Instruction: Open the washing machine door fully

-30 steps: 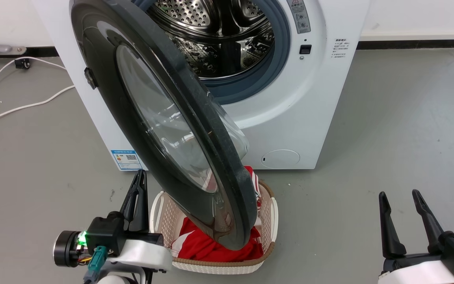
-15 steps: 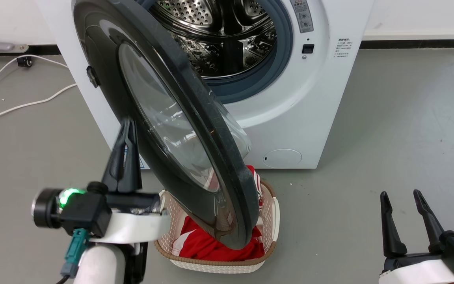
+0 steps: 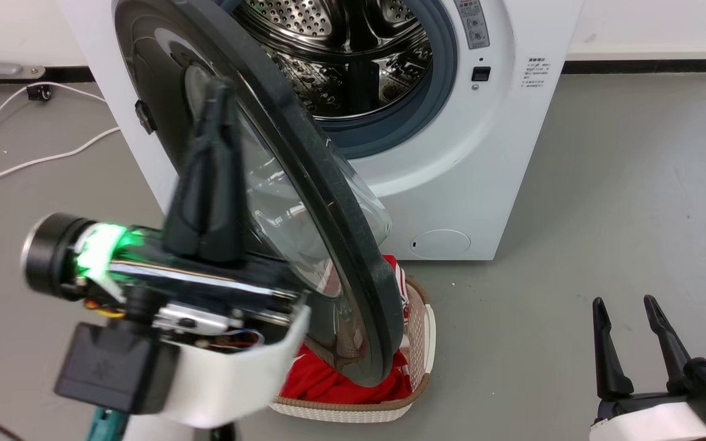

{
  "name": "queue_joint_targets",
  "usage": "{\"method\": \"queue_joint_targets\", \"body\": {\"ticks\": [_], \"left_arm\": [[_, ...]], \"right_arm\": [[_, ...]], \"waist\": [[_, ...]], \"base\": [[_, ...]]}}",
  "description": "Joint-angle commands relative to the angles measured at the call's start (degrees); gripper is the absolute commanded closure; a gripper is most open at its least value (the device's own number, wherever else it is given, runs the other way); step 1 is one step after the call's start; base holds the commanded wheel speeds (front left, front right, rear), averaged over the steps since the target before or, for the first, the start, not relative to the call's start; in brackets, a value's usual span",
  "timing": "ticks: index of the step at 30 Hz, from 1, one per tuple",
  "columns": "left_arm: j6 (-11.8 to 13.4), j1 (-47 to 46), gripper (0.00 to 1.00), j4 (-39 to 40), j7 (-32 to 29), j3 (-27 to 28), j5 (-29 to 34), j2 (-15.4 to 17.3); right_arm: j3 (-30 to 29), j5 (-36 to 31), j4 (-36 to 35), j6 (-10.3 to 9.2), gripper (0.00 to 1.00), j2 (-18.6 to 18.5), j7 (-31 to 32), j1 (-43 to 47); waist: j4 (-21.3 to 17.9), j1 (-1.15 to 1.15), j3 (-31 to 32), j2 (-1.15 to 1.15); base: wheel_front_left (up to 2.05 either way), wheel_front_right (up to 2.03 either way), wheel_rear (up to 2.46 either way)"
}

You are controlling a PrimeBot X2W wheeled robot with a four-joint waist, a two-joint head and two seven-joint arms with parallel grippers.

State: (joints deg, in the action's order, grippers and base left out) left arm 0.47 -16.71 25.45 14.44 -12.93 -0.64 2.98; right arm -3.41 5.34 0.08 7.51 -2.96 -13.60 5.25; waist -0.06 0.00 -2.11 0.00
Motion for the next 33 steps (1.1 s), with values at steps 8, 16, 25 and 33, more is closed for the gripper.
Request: {"method": "queue_joint_targets", "body": {"ticks": [8, 16, 25, 33], "left_arm": [[-3.9, -0.3, 1.0, 1.5, -6.5, -13.0, -1.8, 0.0], [-5.6, 5.0, 1.0, -1.3, -13.7, -22.0, -5.0, 0.7], [-6.0, 11.4, 1.0, -10.8, -16.9, -26.2, -8.8, 2.7], [-3.8, 9.8, 1.0, -17.7, -14.3, -24.6, -10.0, 1.6]], "right_arm": [[0.1, 0.4, 0.8, -0.04, 0.0, 0.2, -0.3, -0.9], [0.0, 0.4, 1.5, -0.04, 0.0, 0.2, 0.0, -0.9], [-0.1, 0.1, 1.5, -0.04, 0.0, 0.2, 0.3, -0.4], [0.3, 0.4, 1.6, -0.04, 0.0, 0.1, 0.3, -0.8]], "waist": [[-0.4, 0.0, -0.2, 0.0], [-0.5, 0.0, -0.3, 0.0], [-0.3, 0.0, -0.2, 0.0], [-0.6, 0.0, -0.6, 0.0]], "base": [[0.0, 0.0, 0.0], [0.0, 0.0, 0.0], [0.0, 0.0, 0.0], [0.0, 0.0, 0.0]]}}
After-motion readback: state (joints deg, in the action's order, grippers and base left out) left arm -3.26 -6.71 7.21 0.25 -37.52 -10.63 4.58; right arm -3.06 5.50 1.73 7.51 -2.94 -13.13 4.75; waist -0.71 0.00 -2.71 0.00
